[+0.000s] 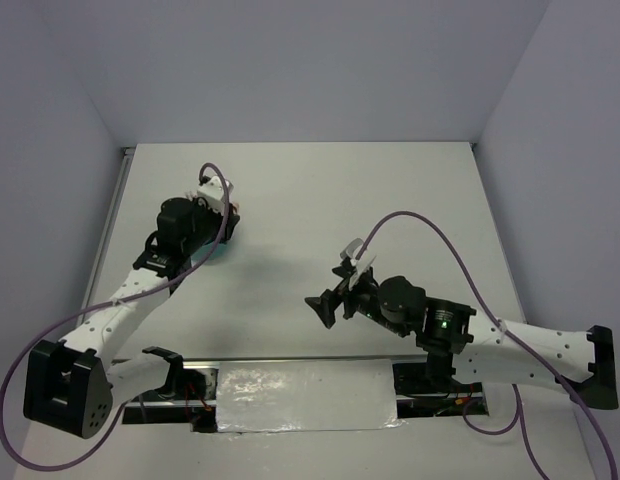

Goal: Sort the stationery into containers
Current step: Place the stapler in the storage box.

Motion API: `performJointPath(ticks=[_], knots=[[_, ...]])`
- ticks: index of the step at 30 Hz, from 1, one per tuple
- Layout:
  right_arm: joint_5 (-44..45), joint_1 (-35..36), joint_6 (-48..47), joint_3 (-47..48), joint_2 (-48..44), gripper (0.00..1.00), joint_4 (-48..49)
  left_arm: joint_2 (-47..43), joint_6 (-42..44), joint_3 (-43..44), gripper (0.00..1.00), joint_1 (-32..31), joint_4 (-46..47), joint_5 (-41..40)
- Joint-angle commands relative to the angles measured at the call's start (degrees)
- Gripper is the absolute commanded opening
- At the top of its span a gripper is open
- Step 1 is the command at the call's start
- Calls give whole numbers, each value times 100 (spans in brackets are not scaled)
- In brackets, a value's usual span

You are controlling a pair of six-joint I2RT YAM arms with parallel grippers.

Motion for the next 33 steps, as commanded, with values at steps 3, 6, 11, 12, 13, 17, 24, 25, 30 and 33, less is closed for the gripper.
performJointPath(ticks=[3,6,11,12,13,17,24,25,30,33], knots=[[-164,-16,-122,-397,-592,100,115,-115,1276,-218,0,138,831,477],[-331,-16,-130,-537,-733,100,221,-132,1373,-342,0,445,1059,749],[-428,-16,-130,-494,-795,100,142,-168,1689,-290,0,744,1025,732],[-454,-16,-130,-529,-804,100,168,-115,1734,-228,0,788,920,880],[-480,-16,-130,-555,-838,100,238,16,1795,-175,0,876,806,951],[-454,-8,-130,-564,-830,100,282,175,1936,-78,3,991,541,1101],[-366,-16,-130,-555,-777,100,274,167,1822,-315,8,1026,673,1172],[-357,-8,-122,-555,-786,100,282,149,1787,-402,9,1026,699,1172],[-340,-16,-113,-582,-830,100,274,158,1743,-544,12,1026,858,1102],[-357,-16,-130,-573,-821,100,274,219,1725,-614,15,1026,884,970]])
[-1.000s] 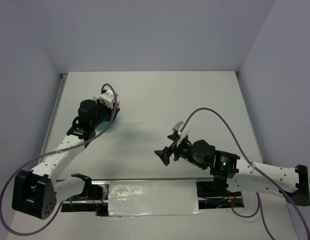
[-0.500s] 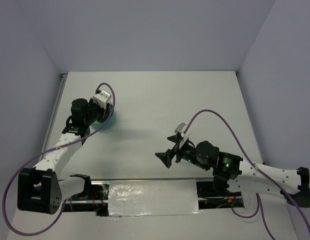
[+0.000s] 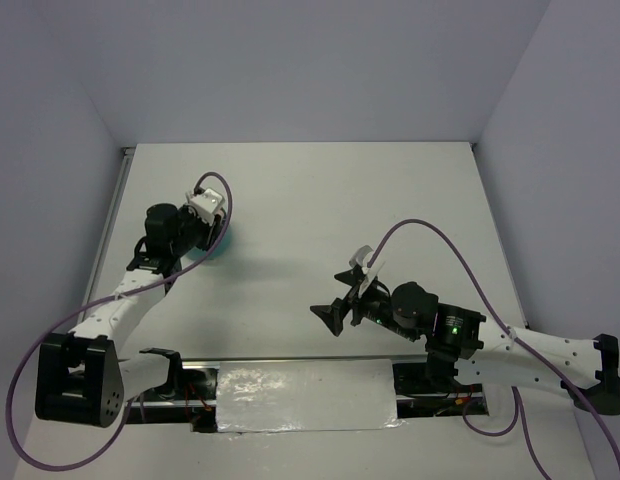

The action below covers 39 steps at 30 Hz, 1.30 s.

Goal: Sort the stationery into containers
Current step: Place the stapler in the storage box, then reset both arms

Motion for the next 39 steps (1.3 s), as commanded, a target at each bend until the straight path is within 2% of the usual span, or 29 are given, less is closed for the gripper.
performJointPath(ticks=[1,8,13,17,18,19,26,32,37,38,39], knots=[[67,-8,-76,-35,-52,100,210,25,86,-79,17,34,488,-11],[49,-16,-93,-35,-17,100,210,69,-28,-263,31,34,726,-406],[31,-16,-102,-26,18,100,210,69,-98,-325,37,25,770,-451],[23,-16,-111,9,71,100,193,34,-72,-211,36,34,647,-232],[23,-16,-111,17,80,100,184,-1,-107,-211,40,34,655,-249],[14,-16,-120,9,97,100,193,-28,-99,-219,99,34,664,-267],[40,-16,-120,70,142,100,149,-388,-116,-158,99,25,612,-328],[84,-25,-129,149,124,100,131,-1056,-151,-88,99,25,586,-468],[443,-16,12,525,80,100,-158,-1627,-572,683,99,-2,-11,-669],[862,-16,64,667,80,100,-298,-1706,-756,860,99,-2,-195,-854],[1154,-16,274,851,97,100,-769,-1837,-1306,1262,99,-2,-658,-1108]])
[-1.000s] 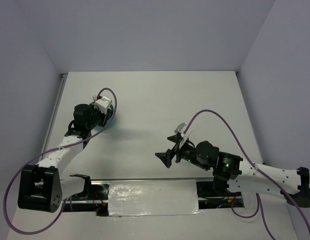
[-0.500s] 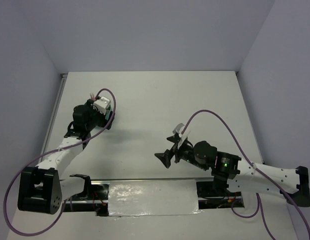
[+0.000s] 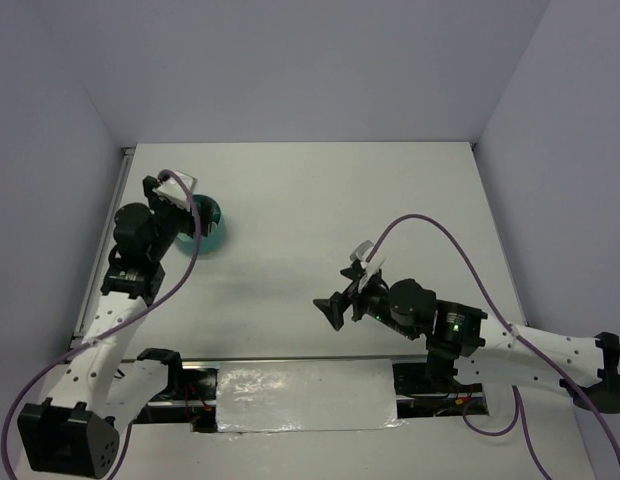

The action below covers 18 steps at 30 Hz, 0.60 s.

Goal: Sort the stationery into containers
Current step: Reset both arms

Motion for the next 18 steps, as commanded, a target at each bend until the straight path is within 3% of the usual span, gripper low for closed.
performJointPath(ticks=[1,3,5,8,13,18], knots=[[1150,-16,389,1108,-12,100,-760,-378,-1272,1090,99,-23,-786,-1020],[2237,-16,1019,1690,137,100,-1976,-414,-1993,1852,99,-15,-2195,-1638],[2725,-16,1399,2613,252,100,-3207,-492,-2495,2233,99,-15,-3097,-2375],[3245,1,1998,3712,183,100,-4214,-808,-2770,2446,99,-15,-4320,-2887],[3167,1,1867,4653,-327,100,-5016,-2012,-2946,2428,99,-23,-5515,-2662],[3386,-8,1849,4752,-951,100,-5376,-3067,-2912,2516,99,-23,-6036,-2020]])
